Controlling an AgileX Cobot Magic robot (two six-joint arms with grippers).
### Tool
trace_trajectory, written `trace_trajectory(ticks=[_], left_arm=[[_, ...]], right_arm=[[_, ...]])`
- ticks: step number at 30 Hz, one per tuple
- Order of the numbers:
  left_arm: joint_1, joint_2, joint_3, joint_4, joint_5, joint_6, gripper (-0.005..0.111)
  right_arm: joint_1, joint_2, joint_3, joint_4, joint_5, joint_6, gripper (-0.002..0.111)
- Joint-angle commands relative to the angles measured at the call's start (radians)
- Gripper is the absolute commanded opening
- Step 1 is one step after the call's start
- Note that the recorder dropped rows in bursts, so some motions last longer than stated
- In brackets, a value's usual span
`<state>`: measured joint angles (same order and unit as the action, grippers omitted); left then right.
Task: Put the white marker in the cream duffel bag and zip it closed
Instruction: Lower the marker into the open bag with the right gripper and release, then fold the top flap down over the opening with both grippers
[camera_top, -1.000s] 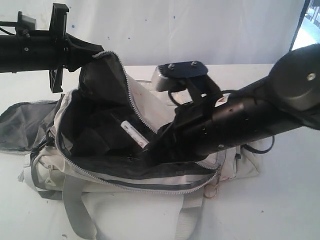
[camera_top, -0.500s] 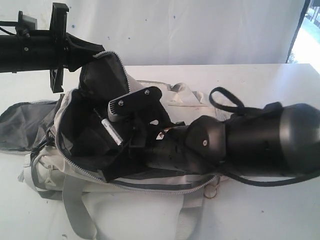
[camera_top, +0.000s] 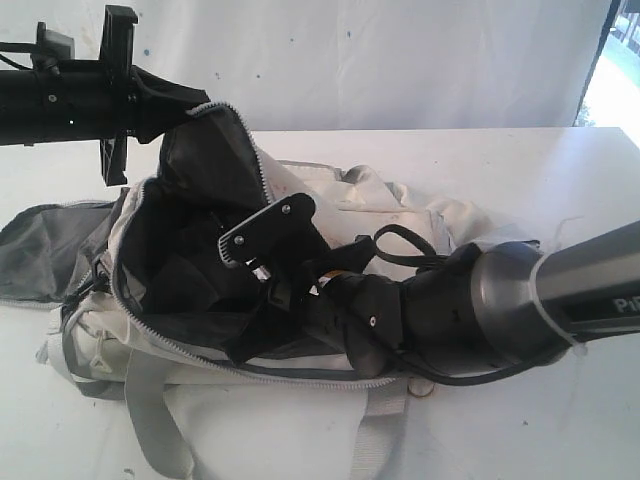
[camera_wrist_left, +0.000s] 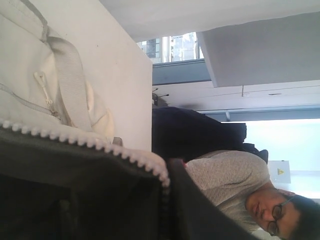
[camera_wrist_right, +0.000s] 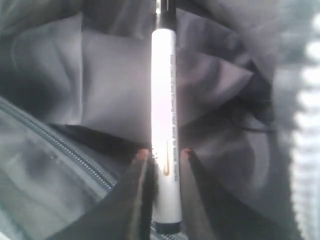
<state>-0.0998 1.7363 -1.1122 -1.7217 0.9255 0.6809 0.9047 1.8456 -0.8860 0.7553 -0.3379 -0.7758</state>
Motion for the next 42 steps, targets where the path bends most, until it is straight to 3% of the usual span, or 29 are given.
trace_trajectory(ticks=[1, 2, 4, 7, 15, 20, 27, 34, 38, 42], left_arm=[[-0.003, -0.001, -0.006, -0.023, 0.015, 0.004, 0.000], [-0.003, -0.001, -0.006, -0.023, 0.015, 0.004, 0.000], [-0.003, -0.001, -0.006, -0.023, 0.015, 0.004, 0.000], [-0.003, -0.001, -0.006, -0.023, 0.018, 0.004, 0.000], [-0.003, -0.001, -0.006, 0.011, 0.006, 0.033, 0.000], [-0.003, -0.001, -0.006, 0.098, 0.014, 0.089, 0.000], [-0.003, -0.001, -0.006, 0.273, 0.038, 0.246, 0.000], [-0.002, -0.001, -0.006, 0.373, 0.124, 0.374, 0.000], [-0.002, -0.003, -0.006, 0.516, 0.124, 0.370, 0.000], [-0.002, -0.003, -0.006, 0.564, 0.126, 0.370, 0.001]], right_arm=[[-0.010, 0.001, 0.004, -0.005, -0.035, -0.001, 0.040], [-0.010, 0.001, 0.004, -0.005, -0.037, 0.013, 0.055], [-0.010, 0.001, 0.004, 0.008, -0.037, 0.024, 0.066], [-0.010, -0.010, 0.004, 0.024, -0.019, 0.024, 0.066], [-0.010, -0.214, 0.004, 0.060, 0.325, 0.082, 0.066], [-0.010, -0.288, 0.004, 0.062, 0.545, 0.241, 0.059], [-0.091, -0.319, 0.002, -0.026, 0.961, 0.418, 0.046], [-0.182, -0.320, 0.001, -0.388, 1.049, 0.766, 0.032], [-0.270, -0.320, 0.001, -0.397, 1.101, 0.783, 0.032], [-0.320, -0.320, 0.001, -0.397, 1.103, 0.776, 0.032]])
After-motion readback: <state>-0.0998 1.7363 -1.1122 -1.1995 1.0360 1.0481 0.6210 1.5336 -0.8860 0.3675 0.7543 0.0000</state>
